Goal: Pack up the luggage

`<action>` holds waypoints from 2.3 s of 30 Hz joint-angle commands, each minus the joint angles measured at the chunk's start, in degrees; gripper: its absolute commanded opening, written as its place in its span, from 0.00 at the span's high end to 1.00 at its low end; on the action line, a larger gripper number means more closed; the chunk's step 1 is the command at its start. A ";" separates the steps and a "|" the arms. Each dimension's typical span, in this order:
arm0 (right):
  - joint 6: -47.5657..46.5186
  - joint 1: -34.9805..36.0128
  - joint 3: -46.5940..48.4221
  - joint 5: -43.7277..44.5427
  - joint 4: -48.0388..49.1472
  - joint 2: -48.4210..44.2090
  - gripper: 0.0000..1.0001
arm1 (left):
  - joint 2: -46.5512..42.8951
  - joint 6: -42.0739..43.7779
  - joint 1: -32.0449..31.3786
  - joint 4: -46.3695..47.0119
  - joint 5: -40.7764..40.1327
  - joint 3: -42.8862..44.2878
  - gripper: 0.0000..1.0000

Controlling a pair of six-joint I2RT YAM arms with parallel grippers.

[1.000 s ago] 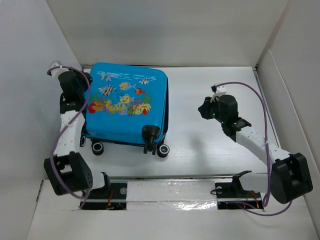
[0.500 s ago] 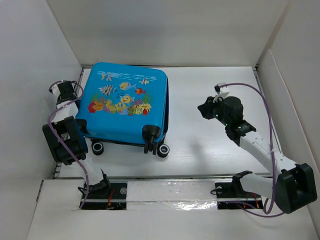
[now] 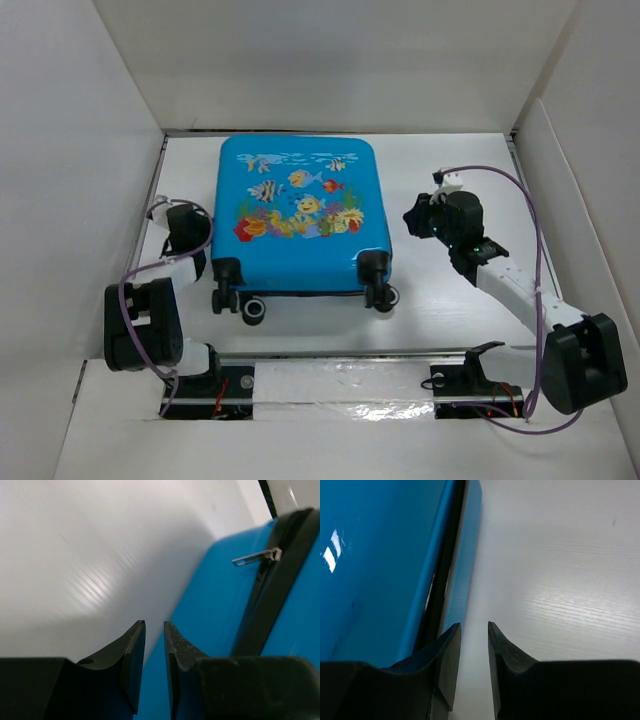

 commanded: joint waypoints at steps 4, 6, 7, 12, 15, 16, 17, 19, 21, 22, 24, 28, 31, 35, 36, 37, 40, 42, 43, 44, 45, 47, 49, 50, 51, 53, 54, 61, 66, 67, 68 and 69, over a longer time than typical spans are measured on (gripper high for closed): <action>-1.11 -3.64 3.76 5.88 -1.82 4.89 0.60 | -5.43 -1.99 -12.90 5.50 4.71 -10.10 0.81; -0.84 -5.93 5.78 6.06 -2.61 8.82 0.58 | -8.77 -2.08 -14.32 7.69 4.78 -13.61 0.82; -0.84 -6.54 8.66 6.75 -2.97 10.51 0.57 | -9.65 -1.90 -14.84 9.00 5.22 -14.41 0.82; -1.28 -8.48 23.07 6.86 -10.84 25.00 0.56 | -14.05 0.20 -16.86 11.30 9.78 -18.28 0.82; -3.03 -6.12 34.07 3.51 -16.22 35.37 0.57 | -15.02 0.91 -19.75 13.75 12.25 -21.00 0.85; -3.21 -3.94 36.18 -0.49 -16.85 37.48 0.57 | -15.11 1.43 -20.64 15.59 13.04 -21.53 0.86; -3.22 -2.70 38.20 -2.53 -17.29 41.42 0.57 | -15.20 1.53 -21.61 15.61 13.31 -21.80 0.86; -3.30 1.16 45.84 -8.41 -17.90 45.74 0.59 | -14.94 2.22 -25.28 16.31 12.96 -22.68 0.86; -4.09 4.07 59.31 -10.11 -23.32 53.56 0.60 | -14.85 2.58 -27.75 16.49 12.87 -23.64 0.87; -4.79 5.48 65.06 -11.33 -26.06 56.55 0.61 | -15.11 2.41 -30.90 17.18 12.70 -24.17 0.87; -6.54 9.08 77.62 -12.92 -33.94 65.92 0.61 | -16.16 2.06 -34.78 16.84 10.69 -24.96 0.87; -3.84 12.00 107.08 -20.01 -37.78 78.60 0.41 | -19.32 -0.58 -46.11 15.79 3.40 -27.16 0.87; 5.37 11.21 110.04 -25.29 -26.56 77.78 0.20 | -19.60 -2.42 -53.07 13.77 -3.12 -26.12 0.85; 9.45 9.45 98.61 -25.06 -15.28 68.92 0.08 | -22.73 -2.69 -53.61 8.94 -5.05 -23.74 0.79; 8.31 9.45 98.08 -24.36 -15.62 67.40 0.08 | -24.67 -2.26 -53.61 7.10 -6.10 -23.22 0.75; 7.78 8.75 98.25 -23.66 -15.89 65.91 0.05 | -26.95 -1.30 -53.61 2.56 -7.07 -22.43 0.73; 8.12 6.55 98.60 -22.95 -13.88 60.02 0.00 | -38.02 -0.58 -52.82 -6.68 -13.65 -21.63 0.48; 10.83 4.09 98.95 -23.82 -10.99 56.77 0.00 | -44.54 -0.23 -51.24 -9.87 -15.42 -20.58 0.34; 11.72 3.30 99.21 -25.39 -10.01 55.88 0.00 | -46.03 0.03 -49.49 -12.66 -15.60 -19.01 0.32; 12.51 1.38 99.30 -25.93 -9.39 55.00 0.00 | -48.22 0.38 -48.95 -14.35 -15.87 -17.95 0.31; 13.30 0.40 99.22 -26.72 -9.04 53.34 0.00 | -49.12 0.47 -48.95 -16.02 -17.52 -16.89 0.31; 12.87 -1.44 96.51 -30.13 -9.91 50.79 0.00 | -52.35 0.30 -48.95 -21.81 -20.25 -13.82 0.35; 10.15 -2.76 81.84 -29.99 -7.82 41.36 0.22 | -55.52 0.56 -48.95 -24.20 -24.38 -11.80 0.43; 9.53 -2.77 74.77 -28.50 -5.98 36.85 0.41 | -58.59 0.99 -48.95 -24.21 -25.35 -11.44 0.47; 8.14 -2.77 67.65 -26.92 -0.56 32.10 0.83 | -59.57 2.04 -48.95 -23.77 -27.27 -11.17 0.52; 6.81 -2.16 47.76 -21.14 3.08 17.95 1.00 | -60.03 2.76 -48.95 -20.00 -28.78 -9.85 0.56; 6.02 -1.11 41.62 -19.19 5.36 13.21 1.00 | -59.07 3.63 -48.95 -17.90 -30.01 -9.24 0.57; 8.29 3.12 2.07 4.28 2.68 -18.98 1.00 | -37.38 10.02 -44.05 5.20 -32.92 2.77 0.52; 8.21 2.51 -9.31 15.37 -8.75 -34.62 1.00 | -21.81 7.25 -24.82 3.47 -14.74 17.64 0.46; 8.38 2.50 -12.29 15.55 -9.03 -35.35 1.00 | -18.92 5.41 -21.30 3.31 -9.85 21.40 0.46; 8.73 1.72 -13.45 15.46 -9.38 -35.44 1.00 | -15.93 3.31 -18.57 2.09 -6.15 23.87 0.46; 9.09 0.75 -14.42 14.85 -9.39 -35.01 1.00 | -9.81 3.63 -15.23 0.68 -3.07 26.60 0.46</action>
